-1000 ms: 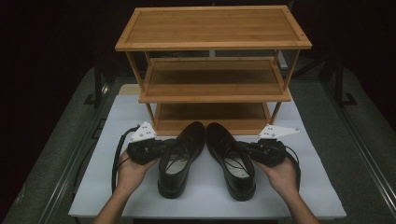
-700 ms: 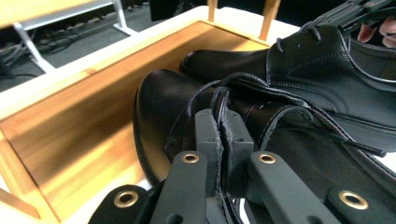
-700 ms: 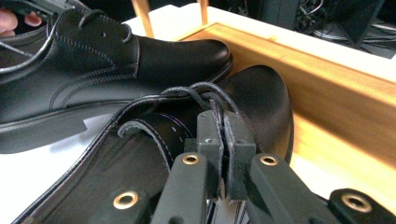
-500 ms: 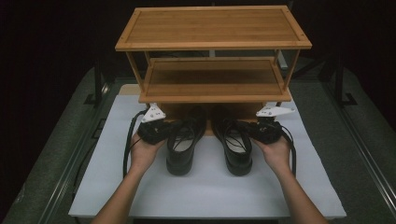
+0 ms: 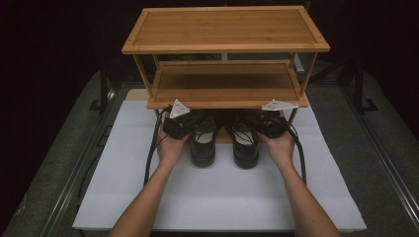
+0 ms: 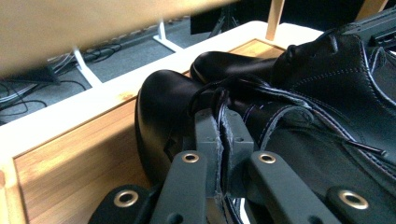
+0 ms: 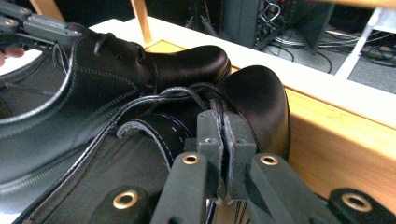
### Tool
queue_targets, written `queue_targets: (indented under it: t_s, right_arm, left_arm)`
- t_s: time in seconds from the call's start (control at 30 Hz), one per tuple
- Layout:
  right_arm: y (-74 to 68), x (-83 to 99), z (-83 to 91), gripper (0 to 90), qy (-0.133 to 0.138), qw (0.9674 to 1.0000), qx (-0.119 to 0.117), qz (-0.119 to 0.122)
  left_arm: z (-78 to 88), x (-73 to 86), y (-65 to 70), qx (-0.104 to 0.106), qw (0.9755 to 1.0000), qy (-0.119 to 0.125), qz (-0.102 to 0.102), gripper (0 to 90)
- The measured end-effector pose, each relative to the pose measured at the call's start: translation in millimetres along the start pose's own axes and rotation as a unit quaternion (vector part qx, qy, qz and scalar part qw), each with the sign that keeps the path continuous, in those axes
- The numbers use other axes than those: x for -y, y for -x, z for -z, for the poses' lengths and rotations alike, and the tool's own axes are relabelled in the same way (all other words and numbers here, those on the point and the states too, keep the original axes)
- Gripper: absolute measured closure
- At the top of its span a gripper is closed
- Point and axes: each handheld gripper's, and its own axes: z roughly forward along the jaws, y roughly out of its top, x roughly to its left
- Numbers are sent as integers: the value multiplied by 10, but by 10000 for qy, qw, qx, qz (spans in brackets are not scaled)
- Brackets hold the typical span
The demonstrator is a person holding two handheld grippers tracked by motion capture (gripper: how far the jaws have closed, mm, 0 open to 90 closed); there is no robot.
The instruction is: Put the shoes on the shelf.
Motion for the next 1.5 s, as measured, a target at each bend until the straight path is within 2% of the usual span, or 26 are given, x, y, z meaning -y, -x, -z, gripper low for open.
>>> queue_targets:
  t_s: [0.13,0.17,0.27,0.37,0.53,0.6,0.63,0.67,0.8,0.83,0.9,1.0,1.03,1.07,1.17,1.2,1.23,1.27,1.3,1.37,1.4,1.43,1.5]
  right_arm:
    - [-1,25,-82,869,14,10000,78,-2]
    - [4,34,-97,869,19,10000,58,-24]
    - [6,41,-92,868,37,10000,31,-70]
    - [1,70,-76,865,-17,10000,-41,-63]
    - [-27,101,-62,839,23,10000,-32,-12]
    - [-23,84,-58,788,30,10000,-56,-47]
    - [-24,60,-25,714,-10,9999,-58,-89]
    - [-24,60,-25,714,-10,9999,-58,-89]
    - [-19,31,113,586,-34,9996,-149,-228]
    - [-40,33,231,539,-31,9996,-175,-216]
    - [-52,39,271,520,-35,9996,-169,-211]
    - [-100,83,435,467,-31,9998,-157,-134]
    - [-132,130,537,443,-30,9998,-184,-111]
    - [-132,130,537,443,-30,9998,-184,-111]
    - [-184,263,716,395,-34,9997,-253,-38]
    - [-184,263,716,395,-34,9997,-253,-38]
    - [-209,352,773,359,-96,9996,-254,-21]
    - [-209,352,773,359,-96,9996,-254,-21]
    - [-224,441,802,336,-221,9994,-260,-14]
    - [-229,487,806,328,-255,9993,-272,11]
    - [-239,581,797,292,-358,9989,-290,2]
    - [-242,629,786,286,-406,9987,-300,-2]
    - [-242,678,767,275,-470,9984,-316,-16]
  left_arm:
    - [-103,35,13,-44,10000,9,65,875]
    - [-114,43,6,31,10000,22,90,874]
    - [-112,41,24,58,10000,-26,31,872]
    - [-83,69,26,170,9998,-67,8,868]
    - [-68,82,14,256,9996,-68,59,837]
    - [-56,77,2,307,9995,-54,88,786]
    - [-39,71,-5,354,9992,-92,141,685]
    - [-21,67,-11,379,9991,-97,152,685]
    - [133,36,-10,502,9985,-210,17,526]
    - [182,40,2,536,9983,-231,-18,444]
    - [272,60,17,591,9980,-215,-71,423]
    - [436,115,36,713,9973,-162,-22,364]
    - [485,139,44,741,9971,-170,-11,323]
    - [533,162,50,764,9969,-198,-31,323]
    - [644,254,96,807,9963,-301,-27,263]
    - [671,289,113,814,9961,-336,-63,263]
    - [691,323,129,815,9959,-386,-90,247]
    - [705,360,139,812,9957,-438,-107,247]
    - [722,442,155,842,9950,-514,-122,236]
    - [721,486,163,854,9949,-522,-109,234]
    - [714,525,170,869,9947,-541,-108,217]
    - [681,595,190,866,9941,-641,-110,213]
    - [659,628,201,866,9937,-697,-110,194]
